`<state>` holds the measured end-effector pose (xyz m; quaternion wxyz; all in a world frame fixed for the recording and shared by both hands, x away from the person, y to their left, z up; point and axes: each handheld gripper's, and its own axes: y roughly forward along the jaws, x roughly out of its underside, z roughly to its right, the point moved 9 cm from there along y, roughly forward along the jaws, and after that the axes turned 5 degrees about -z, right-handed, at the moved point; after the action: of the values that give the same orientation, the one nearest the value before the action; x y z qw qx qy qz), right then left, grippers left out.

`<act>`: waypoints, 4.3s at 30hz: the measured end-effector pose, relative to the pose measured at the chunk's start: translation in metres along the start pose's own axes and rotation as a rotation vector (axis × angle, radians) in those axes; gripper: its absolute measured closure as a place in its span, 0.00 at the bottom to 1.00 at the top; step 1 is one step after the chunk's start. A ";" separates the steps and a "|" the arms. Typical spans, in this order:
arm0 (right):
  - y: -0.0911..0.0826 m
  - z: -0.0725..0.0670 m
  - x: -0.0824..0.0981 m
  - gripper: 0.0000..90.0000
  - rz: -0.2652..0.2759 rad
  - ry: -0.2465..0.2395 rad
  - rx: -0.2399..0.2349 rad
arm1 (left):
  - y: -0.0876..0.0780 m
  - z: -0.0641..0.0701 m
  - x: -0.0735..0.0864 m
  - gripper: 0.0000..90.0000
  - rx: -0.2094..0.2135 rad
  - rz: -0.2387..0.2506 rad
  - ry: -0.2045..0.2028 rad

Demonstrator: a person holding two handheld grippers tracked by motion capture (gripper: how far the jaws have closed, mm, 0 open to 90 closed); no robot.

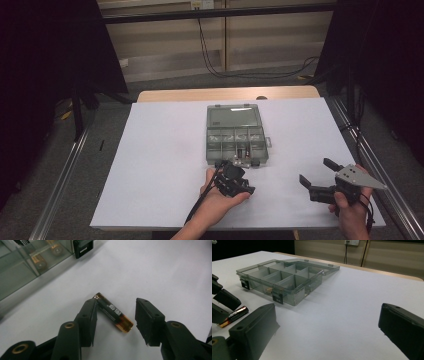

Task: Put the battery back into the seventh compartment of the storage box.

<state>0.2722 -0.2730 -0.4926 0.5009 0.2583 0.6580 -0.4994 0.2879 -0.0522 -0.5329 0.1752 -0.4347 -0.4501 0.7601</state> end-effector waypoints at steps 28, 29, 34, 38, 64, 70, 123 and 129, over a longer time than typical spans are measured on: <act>0.000 0.000 -0.001 0.01 0.001 -0.003 0.001 | 0.002 -0.004 0.001 0.85 -0.084 -0.016 0.004; 0.000 0.000 -0.001 0.01 0.002 -0.002 0.001 | 0.002 -0.006 0.002 0.85 -0.086 -0.026 0.011; 0.000 -0.001 -0.001 0.01 0.006 -0.003 0.000 | 0.000 -0.007 -0.001 0.85 -0.075 -0.018 0.010; 0.000 -0.001 -0.001 0.01 0.006 -0.003 -0.001 | -0.005 -0.009 -0.006 0.85 -0.074 -0.003 0.001; 0.001 -0.002 -0.001 0.01 0.005 -0.005 -0.002 | -0.028 -0.022 -0.032 0.85 -0.054 0.070 -0.039; 0.000 -0.003 -0.002 0.01 0.005 -0.002 -0.004 | -0.031 -0.025 -0.037 0.85 -0.054 0.084 -0.039; -0.001 -0.001 -0.002 0.01 0.010 -0.001 -0.002 | -0.037 -0.053 -0.070 0.85 -0.057 0.121 -0.090; -0.001 -0.001 -0.003 0.01 0.012 -0.005 -0.001 | -0.033 -0.056 -0.074 0.85 -0.060 0.126 -0.106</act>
<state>0.2718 -0.2720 -0.4898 0.5055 0.2609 0.6556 -0.4965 0.3713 -0.0531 -0.4803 0.0898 -0.4265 -0.4528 0.7778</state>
